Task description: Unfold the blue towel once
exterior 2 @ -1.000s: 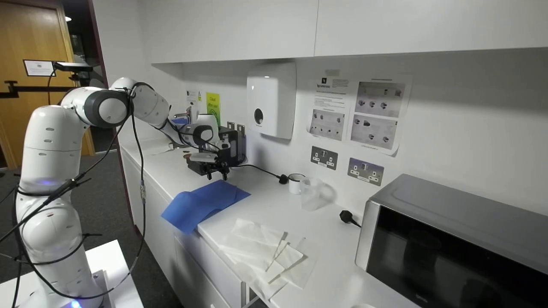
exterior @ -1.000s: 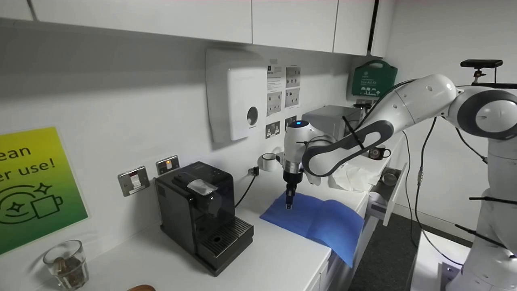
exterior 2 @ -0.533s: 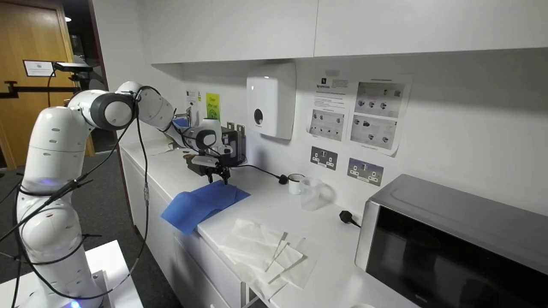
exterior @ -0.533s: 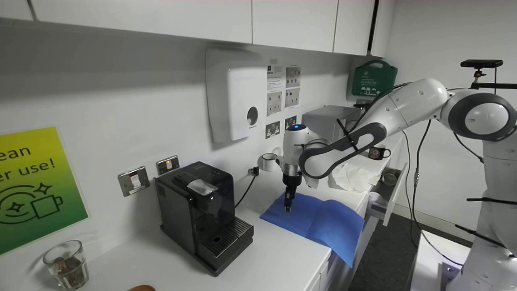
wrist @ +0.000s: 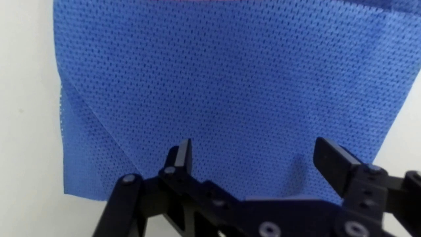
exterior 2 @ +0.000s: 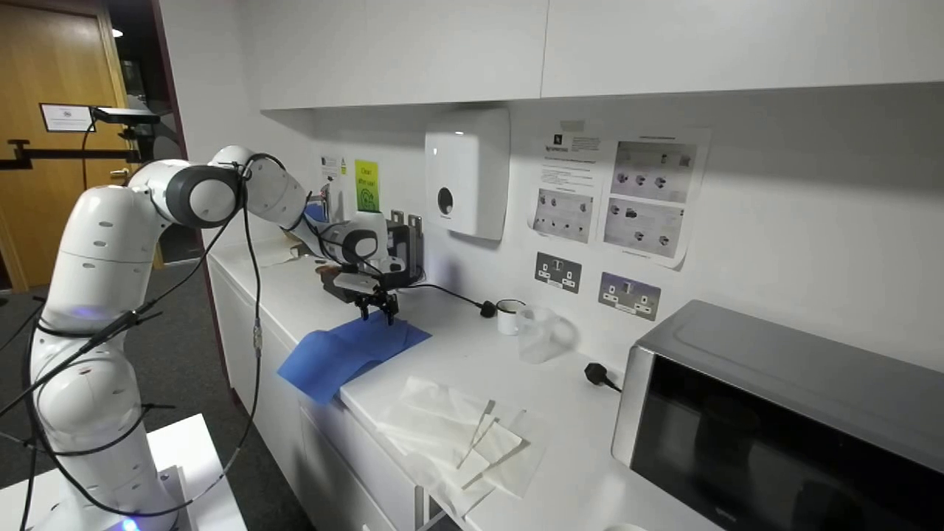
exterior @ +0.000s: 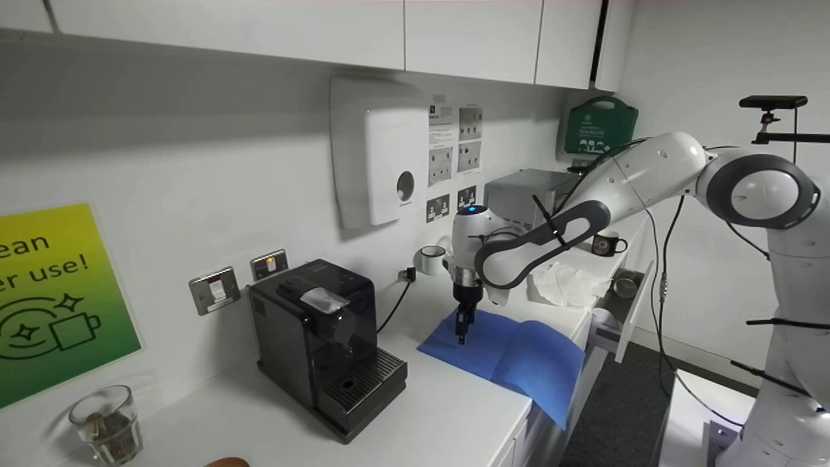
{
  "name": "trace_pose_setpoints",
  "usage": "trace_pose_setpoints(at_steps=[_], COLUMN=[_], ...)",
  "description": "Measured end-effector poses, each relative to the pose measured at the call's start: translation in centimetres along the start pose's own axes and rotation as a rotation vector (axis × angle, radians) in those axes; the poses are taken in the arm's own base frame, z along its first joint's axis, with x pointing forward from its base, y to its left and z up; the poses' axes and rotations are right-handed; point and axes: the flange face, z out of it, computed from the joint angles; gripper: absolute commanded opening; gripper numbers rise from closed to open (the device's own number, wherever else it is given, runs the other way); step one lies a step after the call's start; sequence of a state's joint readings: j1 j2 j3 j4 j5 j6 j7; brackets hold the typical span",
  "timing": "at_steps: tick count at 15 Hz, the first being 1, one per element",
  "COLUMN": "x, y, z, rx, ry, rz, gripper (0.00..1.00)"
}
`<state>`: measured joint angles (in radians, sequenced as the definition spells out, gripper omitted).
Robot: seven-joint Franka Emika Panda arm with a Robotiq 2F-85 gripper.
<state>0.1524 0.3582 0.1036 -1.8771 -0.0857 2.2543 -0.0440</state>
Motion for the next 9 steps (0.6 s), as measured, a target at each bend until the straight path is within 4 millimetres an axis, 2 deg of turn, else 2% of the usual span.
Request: trace_pose_setpoints(at_steps=[9], x=[0.72], y=[0.15], z=[0.03], rx=[0.024], ry=[-0.049], rz=[0.042], gripper=[1.00])
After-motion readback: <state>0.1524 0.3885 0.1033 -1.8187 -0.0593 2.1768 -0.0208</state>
